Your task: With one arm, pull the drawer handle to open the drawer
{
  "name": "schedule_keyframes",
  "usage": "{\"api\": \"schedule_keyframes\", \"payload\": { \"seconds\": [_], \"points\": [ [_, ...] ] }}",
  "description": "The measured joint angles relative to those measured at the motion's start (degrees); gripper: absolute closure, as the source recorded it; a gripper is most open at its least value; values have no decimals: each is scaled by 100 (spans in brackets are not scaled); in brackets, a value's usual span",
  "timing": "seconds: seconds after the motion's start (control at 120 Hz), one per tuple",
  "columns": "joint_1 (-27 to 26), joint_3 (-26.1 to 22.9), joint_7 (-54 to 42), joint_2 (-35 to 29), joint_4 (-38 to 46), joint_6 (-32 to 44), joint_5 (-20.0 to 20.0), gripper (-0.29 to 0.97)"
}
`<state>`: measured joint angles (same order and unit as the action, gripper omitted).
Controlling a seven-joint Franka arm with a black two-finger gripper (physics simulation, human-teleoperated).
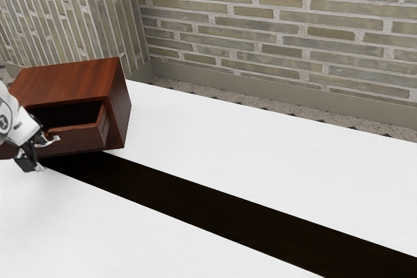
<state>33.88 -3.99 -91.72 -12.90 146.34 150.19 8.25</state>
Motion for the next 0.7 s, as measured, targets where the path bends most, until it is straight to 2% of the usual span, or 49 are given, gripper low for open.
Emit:
{"api": "schedule_keyframes", "payload": {
  "seconds": [0.7],
  "points": [
    [-4,-28,76,-1037,935,-223,298,0]
  ]
}}
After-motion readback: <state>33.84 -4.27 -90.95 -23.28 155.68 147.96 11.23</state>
